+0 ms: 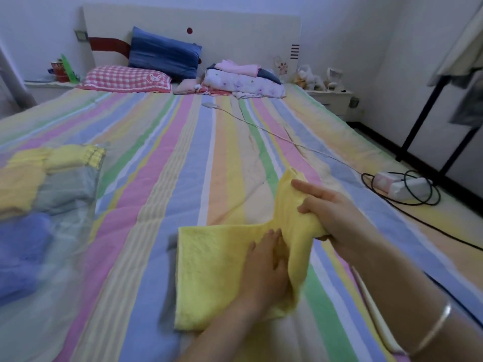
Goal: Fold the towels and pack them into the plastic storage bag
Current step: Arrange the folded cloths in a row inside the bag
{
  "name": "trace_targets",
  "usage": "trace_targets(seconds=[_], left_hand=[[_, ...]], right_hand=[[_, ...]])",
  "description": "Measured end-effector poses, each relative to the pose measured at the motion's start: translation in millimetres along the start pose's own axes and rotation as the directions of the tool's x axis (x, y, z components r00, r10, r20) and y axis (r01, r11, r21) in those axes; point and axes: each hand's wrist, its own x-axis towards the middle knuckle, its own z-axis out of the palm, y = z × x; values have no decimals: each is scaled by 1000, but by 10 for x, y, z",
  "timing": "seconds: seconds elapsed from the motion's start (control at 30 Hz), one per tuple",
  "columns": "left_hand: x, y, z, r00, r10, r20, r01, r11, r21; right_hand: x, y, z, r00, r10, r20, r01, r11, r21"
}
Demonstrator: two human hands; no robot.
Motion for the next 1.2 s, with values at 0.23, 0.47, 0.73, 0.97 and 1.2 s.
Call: trace_targets(seconds=[0.23,0.47,0.73,0.97,1.2], left_hand=[[-207,-414,-1186,827,-560,47,411,546,-730],[-446,-683,-1407,785,-597,168,543,531,-650],[-456,-602,-1192,867,-471,-164,321,779,-539],[-508,-676,-1140,873,-292,-390,244,955,-169],[-358,-453,-1030,959,211,191,-284,755,591]], right_hand=[[-265,266,993,957,-135,258,256,814,-521],[-449,737,1482,924,-41,381,264,790,-554],[-294,872,748,960,-265,-93,106,648,-755],[-99,890,592,948,316,44,-259,844,-470],[66,729,435,899,399,182,-309,870,-383]])
